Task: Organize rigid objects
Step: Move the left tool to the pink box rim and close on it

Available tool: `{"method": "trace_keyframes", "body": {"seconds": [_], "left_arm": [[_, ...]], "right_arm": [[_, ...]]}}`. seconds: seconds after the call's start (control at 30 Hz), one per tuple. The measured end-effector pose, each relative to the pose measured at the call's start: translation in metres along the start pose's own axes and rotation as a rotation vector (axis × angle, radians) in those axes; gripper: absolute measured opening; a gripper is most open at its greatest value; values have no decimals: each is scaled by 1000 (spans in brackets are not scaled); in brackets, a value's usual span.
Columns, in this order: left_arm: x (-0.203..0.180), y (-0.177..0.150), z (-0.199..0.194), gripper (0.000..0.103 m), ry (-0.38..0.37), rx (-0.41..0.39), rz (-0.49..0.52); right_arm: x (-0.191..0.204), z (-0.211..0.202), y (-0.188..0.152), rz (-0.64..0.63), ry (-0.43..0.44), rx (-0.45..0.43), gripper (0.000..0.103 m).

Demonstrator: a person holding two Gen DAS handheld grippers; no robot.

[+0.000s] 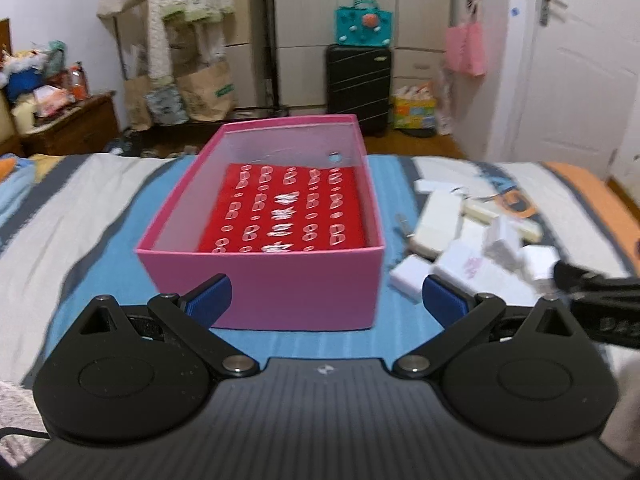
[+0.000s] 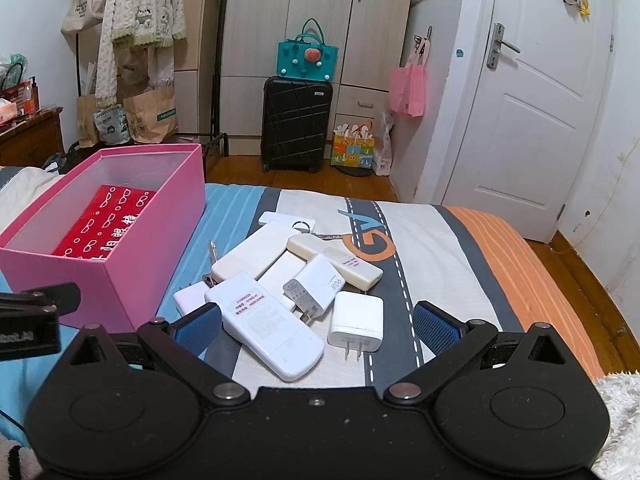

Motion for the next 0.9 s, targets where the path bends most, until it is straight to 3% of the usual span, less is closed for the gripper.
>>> {"method": "trace_keyframes", "body": {"seconds": [0.13, 0.27, 0.37, 0.53, 0.57, 0.67, 0.7, 0.77, 0.9], "left_arm": [[1, 6, -6, 103, -2, 35, 27], [14, 17, -8, 103, -28, 141, 15], [26, 27, -7, 103, -83, 247, -3], [58, 70, -21, 103, -42, 251, -19], [61, 78, -23, 103, -40, 254, 6], [62, 99, -24, 103, -61, 284, 128], [66, 107, -24, 103, -59, 285, 137], [72, 120, -22, 103, -44, 294, 150], [87, 135, -7, 103, 7, 314, 179]], "right_arm": [[0, 1, 1, -6, -4, -2, 103], [1, -1, 4, -5, 35, -19, 103], [3, -10, 16, -53, 88, -86, 103], [-12, -28, 61, -16, 182, -139, 103], [-12, -31, 72, -19, 227, -119, 103], [0, -33, 93, -34, 498, -6, 102], [1, -33, 99, -16, 550, 22, 102], [3, -31, 112, -20, 584, 51, 102], [7, -20, 132, -37, 573, 64, 102]]}}
Point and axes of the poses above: each gripper's, at about its wrist camera, not at the fingertips, and z roughly the way its jaws point, x to its left, y to its top, the point moved 10 cm from there along z, roughly the way its jaws point, and after that the axes turned 7 degrees about x, right-handed, at the moved point
